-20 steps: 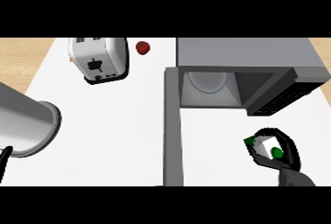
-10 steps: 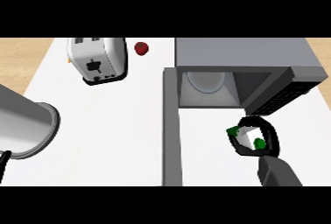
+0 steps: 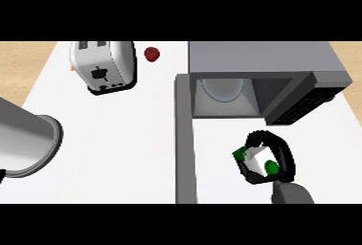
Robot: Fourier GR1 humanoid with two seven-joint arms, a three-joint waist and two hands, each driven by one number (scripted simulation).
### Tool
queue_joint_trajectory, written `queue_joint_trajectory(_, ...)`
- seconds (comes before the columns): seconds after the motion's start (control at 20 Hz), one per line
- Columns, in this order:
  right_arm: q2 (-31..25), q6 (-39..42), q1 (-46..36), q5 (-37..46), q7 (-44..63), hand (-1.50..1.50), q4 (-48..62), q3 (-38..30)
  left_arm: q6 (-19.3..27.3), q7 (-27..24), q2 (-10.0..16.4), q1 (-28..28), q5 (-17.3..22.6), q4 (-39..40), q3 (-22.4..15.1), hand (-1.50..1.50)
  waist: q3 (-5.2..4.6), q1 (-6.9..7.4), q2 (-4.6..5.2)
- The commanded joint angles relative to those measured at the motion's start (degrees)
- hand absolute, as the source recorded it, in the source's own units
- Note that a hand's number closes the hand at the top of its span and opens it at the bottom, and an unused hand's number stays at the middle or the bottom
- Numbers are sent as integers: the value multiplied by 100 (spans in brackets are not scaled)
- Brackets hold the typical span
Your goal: Pick up the milk, place it into the microwave and close the microwave
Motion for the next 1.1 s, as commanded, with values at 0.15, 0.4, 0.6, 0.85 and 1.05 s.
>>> queue_joint_trajectory(0.15,118,-979,1270,-546,1548,150,-2784,1441,-151,96,-19,79,252,-89,110,-150,4,26,12)
queue_joint_trajectory(0.4,120,-1956,1601,-671,2360,150,-3978,2037,-547,-99,80,310,554,8,357,-150,7,80,26)
queue_joint_trajectory(0.6,121,-2369,1472,-366,2833,150,-4301,2283,-288,205,-101,7,291,-76,265,-150,10,84,40)
queue_joint_trajectory(0.85,121,-3331,524,-134,2990,150,-3931,2696,-905,-357,95,283,600,461,898,-150,9,138,40)
queue_joint_trajectory(1.05,121,-3975,-206,-97,3008,150,-3281,2575,-832,-246,81,151,565,416,1007,-150,10,145,45)
